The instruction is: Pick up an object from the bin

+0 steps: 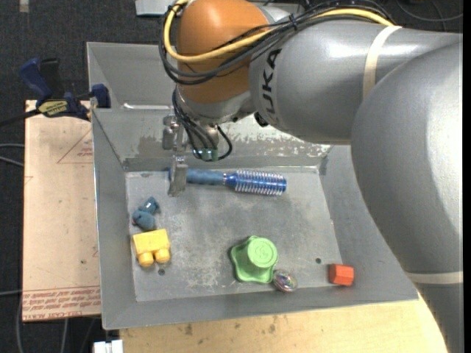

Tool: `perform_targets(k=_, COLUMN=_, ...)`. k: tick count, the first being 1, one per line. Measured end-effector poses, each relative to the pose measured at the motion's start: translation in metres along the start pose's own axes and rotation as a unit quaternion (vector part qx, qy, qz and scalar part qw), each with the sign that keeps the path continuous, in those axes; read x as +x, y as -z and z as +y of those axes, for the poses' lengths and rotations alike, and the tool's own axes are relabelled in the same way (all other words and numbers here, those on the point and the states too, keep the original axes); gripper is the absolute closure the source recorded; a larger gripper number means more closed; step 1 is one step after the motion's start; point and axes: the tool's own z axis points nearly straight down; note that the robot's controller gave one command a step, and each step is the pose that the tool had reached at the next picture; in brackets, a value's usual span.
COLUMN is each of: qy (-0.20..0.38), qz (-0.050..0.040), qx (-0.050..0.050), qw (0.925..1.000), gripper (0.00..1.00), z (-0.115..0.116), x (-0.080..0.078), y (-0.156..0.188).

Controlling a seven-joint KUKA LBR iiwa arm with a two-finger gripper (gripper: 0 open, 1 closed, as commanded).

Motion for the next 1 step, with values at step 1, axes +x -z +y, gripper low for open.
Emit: perform_targets(k=1, qy=-0.008, qz=0.0018, qx=0.002, qw=1.0000, gripper=0.00, z=-0.0582, x=0.0659, y=-0.0576)
